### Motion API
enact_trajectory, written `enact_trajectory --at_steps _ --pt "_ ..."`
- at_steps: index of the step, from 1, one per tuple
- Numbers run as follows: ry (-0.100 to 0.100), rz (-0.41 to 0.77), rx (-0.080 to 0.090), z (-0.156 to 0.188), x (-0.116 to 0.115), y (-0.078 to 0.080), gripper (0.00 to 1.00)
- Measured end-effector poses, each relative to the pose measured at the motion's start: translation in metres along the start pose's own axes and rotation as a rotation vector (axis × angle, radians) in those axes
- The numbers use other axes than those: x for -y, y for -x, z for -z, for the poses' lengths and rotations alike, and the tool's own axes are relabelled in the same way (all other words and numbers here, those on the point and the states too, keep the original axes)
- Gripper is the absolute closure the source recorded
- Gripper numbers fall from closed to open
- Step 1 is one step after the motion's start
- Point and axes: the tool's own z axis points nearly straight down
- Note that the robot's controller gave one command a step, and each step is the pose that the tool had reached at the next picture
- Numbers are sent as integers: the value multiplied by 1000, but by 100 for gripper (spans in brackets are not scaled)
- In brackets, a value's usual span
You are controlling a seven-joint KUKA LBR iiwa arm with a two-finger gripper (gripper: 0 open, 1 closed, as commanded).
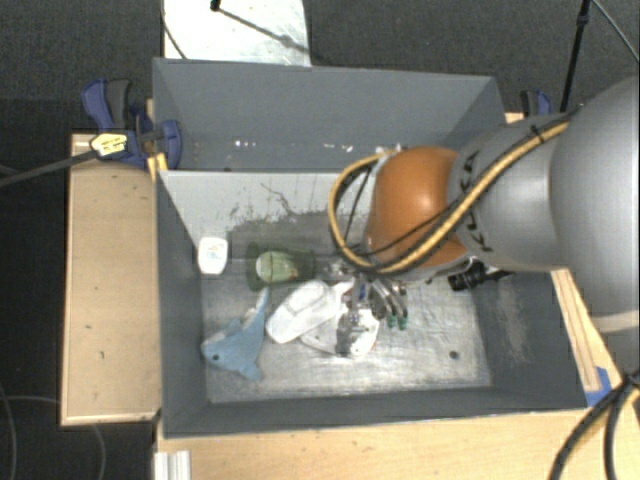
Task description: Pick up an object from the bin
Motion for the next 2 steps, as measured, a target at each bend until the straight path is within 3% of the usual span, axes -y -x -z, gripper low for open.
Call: enact_trajectory --at_steps 1,2 --pt "0 -1 0 0 0 0 100" --pt "-2 15 -3 46 -7 -6 100"
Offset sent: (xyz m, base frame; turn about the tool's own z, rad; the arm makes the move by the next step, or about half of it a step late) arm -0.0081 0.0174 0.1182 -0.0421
